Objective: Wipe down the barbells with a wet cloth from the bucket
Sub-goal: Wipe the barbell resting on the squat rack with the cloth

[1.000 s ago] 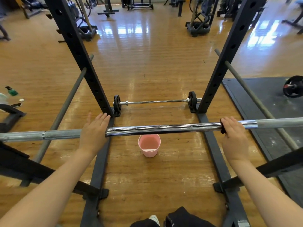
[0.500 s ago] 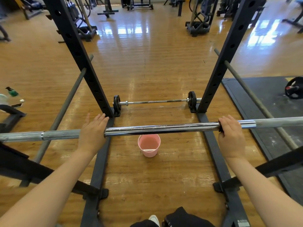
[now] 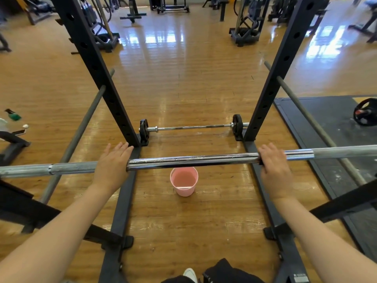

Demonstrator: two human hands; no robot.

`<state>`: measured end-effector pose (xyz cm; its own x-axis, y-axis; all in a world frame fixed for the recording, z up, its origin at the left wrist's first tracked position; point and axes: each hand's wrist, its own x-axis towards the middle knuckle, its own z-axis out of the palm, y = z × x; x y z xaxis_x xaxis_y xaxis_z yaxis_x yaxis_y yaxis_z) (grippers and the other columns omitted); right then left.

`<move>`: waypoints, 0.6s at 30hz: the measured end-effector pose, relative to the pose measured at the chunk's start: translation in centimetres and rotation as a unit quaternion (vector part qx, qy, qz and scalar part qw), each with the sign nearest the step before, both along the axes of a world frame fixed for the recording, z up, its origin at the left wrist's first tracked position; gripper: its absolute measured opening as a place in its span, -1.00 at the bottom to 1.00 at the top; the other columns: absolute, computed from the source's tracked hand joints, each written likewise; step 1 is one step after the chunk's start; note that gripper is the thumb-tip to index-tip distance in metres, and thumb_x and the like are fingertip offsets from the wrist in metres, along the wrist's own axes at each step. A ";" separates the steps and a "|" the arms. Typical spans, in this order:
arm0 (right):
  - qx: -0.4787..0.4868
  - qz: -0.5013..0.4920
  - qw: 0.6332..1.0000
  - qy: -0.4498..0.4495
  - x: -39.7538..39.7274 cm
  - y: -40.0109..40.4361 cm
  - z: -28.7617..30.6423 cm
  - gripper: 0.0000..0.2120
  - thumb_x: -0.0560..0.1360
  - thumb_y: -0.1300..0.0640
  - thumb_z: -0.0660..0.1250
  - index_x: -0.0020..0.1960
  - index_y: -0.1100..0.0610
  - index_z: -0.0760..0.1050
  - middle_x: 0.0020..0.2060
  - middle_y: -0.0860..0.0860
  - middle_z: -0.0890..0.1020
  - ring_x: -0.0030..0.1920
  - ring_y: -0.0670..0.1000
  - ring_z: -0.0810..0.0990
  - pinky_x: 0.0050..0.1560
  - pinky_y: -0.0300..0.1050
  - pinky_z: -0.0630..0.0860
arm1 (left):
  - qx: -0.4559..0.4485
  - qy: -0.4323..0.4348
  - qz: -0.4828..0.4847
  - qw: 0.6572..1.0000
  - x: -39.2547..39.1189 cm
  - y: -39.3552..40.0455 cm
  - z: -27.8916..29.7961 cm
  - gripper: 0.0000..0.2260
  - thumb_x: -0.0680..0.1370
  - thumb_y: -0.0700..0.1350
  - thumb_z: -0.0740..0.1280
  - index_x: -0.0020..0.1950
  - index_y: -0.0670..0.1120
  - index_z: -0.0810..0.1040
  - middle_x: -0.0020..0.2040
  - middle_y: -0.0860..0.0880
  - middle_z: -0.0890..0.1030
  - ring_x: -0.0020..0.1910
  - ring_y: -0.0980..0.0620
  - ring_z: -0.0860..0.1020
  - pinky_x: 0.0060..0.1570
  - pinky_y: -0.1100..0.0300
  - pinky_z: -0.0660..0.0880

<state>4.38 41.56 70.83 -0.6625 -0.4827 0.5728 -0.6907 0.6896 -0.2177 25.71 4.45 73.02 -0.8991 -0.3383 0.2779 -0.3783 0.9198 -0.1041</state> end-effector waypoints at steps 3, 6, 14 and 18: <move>0.016 0.044 0.999 -0.010 0.7 -1.0 0.0 -0.55 0.35 0.51 0.36 0.23 0.34 0.49 0.19 0.24 0.55 0.27 0.24 0.48 0.32 0.23 0.32 | -0.015 -0.002 -0.010 1.000 0.3 -0.2 -0.1 -0.42 0.25 -0.39 0.52 0.26 -0.28 0.51 0.21 -0.26 0.56 0.23 -0.23 0.52 0.39 -0.09 0.17; 0.018 0.028 0.999 -0.014 -0.4 1.4 0.8 -0.59 0.37 0.47 0.30 0.21 0.35 0.50 0.17 0.26 0.56 0.24 0.27 0.49 0.29 0.23 0.34 | -0.018 -0.005 -0.019 1.000 0.3 -0.3 0.0 -0.43 0.23 -0.39 0.54 0.23 -0.28 0.52 0.19 -0.25 0.58 0.20 -0.22 0.54 0.28 -0.16 0.32; -0.098 -0.033 0.994 -0.045 -0.6 2.4 2.9 -0.72 0.48 0.44 0.23 0.17 0.39 0.51 0.10 0.30 0.59 0.16 0.27 0.55 0.25 0.09 0.36 | -0.004 0.019 -0.023 1.000 0.0 -0.5 -0.1 -0.58 0.24 -0.45 0.50 0.09 -0.29 0.60 0.05 -0.25 0.64 0.09 -0.22 0.61 0.22 -0.18 0.37; -0.095 -0.033 0.994 -0.043 0.2 -0.1 1.8 -0.73 0.47 0.48 0.27 0.15 0.38 0.52 0.08 0.28 0.60 0.15 0.28 0.55 0.24 0.17 0.42 | 0.001 0.026 -0.026 0.999 0.0 -0.4 0.0 -0.55 0.19 -0.48 0.50 0.05 -0.30 0.60 0.01 -0.26 0.65 0.06 -0.23 0.61 0.19 -0.19 0.40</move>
<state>4.61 41.43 72.61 -0.7392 -0.3260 0.5893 -0.6191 0.6735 -0.4040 25.75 4.07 73.04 -0.9001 -0.2918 0.3237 -0.3346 0.9386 -0.0844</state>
